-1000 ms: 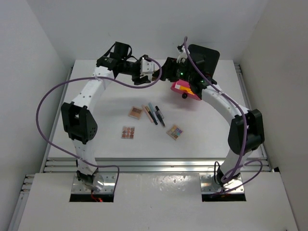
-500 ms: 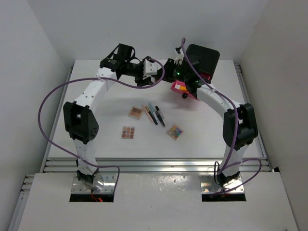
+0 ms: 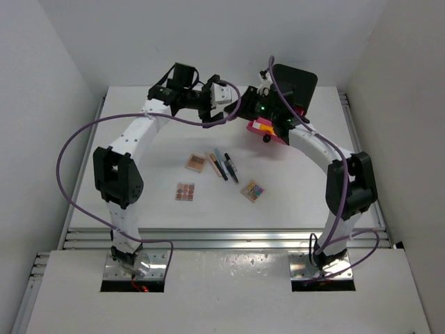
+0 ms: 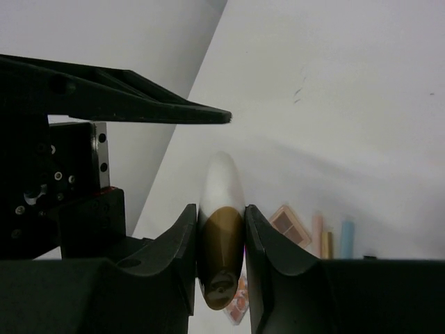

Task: Organize the makeup

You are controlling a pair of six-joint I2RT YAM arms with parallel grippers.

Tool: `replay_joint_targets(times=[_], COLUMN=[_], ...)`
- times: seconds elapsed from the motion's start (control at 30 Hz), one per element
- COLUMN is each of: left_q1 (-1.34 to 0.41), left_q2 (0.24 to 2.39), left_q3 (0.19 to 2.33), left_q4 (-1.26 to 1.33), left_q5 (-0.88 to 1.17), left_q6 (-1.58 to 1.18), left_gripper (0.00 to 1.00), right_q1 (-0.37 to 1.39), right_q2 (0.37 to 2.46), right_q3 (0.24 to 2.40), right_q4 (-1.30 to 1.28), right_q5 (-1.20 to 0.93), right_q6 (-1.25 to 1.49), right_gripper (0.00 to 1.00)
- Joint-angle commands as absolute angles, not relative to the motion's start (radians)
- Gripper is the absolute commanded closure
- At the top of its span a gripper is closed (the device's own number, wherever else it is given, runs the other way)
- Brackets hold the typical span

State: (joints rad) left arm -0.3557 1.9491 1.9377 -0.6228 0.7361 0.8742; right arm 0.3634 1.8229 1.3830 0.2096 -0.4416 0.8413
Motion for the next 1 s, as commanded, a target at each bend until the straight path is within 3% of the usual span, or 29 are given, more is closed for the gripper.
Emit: replay_joint_targets(times=[0.0,0.3,0.6,0.63,0.67,0.87,0.97], left_q1=[-0.35,-0.262,-0.242,-0.242,-0.242,-0.242,-0.242], left_q2=[1.913,1.816,1.755,1.755,1.755,1.755,1.755], left_q3=[1.942,1.824,1.706,1.706,1.697,1.697,1.687], left_q4=[-0.549,-0.549,-0.549,-0.549,-0.549,-0.569,-0.569], left_q5=[0.677,0.451,0.44,0.44,0.44,0.44,0.44], left_q6=[0.799,0.687,0.666,0.666,0.666,0.678,0.678], left_gripper=[0.01,0.01,0.01,0.01,0.01,0.01,0.01], right_q1=[0.295,0.1,0.063,0.063,0.063,0.06,0.061], right_q2=[1.717,1.663,1.804,1.805,1.812,1.835,1.833], right_q3=[1.335,1.253,1.335,1.335,1.335,1.391,1.405], right_q4=[0.236,0.114,0.078,0.078,0.08,0.006,-0.064], right_q5=[-0.431,-0.365,-0.371,-0.358,-0.347,-0.315,-0.279], right_q6=[0.804,0.646,0.62,0.612,0.592,0.465,0.413], right_gripper=[1.0,1.0,0.99,0.95,0.82,0.6,0.44])
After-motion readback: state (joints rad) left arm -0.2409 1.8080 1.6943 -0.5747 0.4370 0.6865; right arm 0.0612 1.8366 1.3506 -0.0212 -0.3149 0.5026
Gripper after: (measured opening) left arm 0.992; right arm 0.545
